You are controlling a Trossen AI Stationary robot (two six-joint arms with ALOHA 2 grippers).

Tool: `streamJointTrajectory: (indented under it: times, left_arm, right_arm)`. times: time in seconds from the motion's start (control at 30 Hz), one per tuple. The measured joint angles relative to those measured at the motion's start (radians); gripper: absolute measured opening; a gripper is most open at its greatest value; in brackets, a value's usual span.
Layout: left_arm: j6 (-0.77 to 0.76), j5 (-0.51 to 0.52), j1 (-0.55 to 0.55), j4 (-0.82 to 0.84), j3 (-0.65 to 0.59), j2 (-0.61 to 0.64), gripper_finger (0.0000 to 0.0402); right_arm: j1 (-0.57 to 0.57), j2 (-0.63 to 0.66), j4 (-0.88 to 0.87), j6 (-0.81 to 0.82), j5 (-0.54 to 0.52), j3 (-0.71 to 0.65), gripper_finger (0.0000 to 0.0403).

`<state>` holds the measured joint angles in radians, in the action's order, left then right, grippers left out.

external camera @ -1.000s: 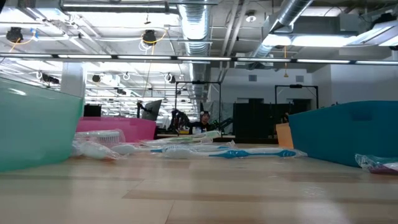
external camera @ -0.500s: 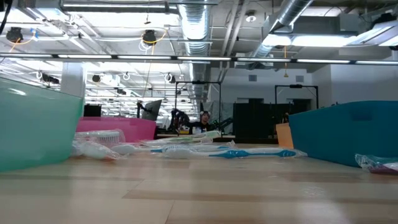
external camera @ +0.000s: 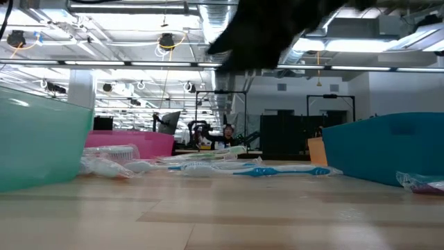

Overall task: Pick & Place Toothbrushes
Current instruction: Put the blue toothbrush into the green bin

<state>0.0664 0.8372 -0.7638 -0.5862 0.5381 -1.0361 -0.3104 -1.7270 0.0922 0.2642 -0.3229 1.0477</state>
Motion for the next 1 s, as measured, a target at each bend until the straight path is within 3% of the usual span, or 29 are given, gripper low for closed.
streamJointTrajectory:
  times: [0.1, 0.47, 0.67, 0.9, 1.0]
  left_arm:
    - [0.047, -0.035, 0.026, -0.003, -0.002, 0.002, 0.02]
    - [0.072, -0.346, 0.156, -0.015, -0.002, 0.041, 0.02]
    - [0.092, -0.372, 0.167, -0.013, -0.002, 0.041, 0.02]
    - [0.11, -0.373, 0.168, -0.005, -0.002, 0.042, 0.02]
    - [0.11, -0.373, 0.17, -0.005, -0.002, 0.042, 0.02]
  right_arm:
    - [0.053, -0.077, -0.019, 0.016, 0.111, 0.0, 0.027]
    - [0.188, -0.235, -0.028, -0.143, 0.161, 0.0, 0.027]
    - [0.184, -0.243, -0.039, -0.194, 0.225, 0.0, 0.027]
    - [0.138, -0.235, -0.027, -0.294, 0.173, 0.026, 0.027]
    - [0.126, -0.295, -0.023, -0.321, 0.14, 0.05, 0.027]
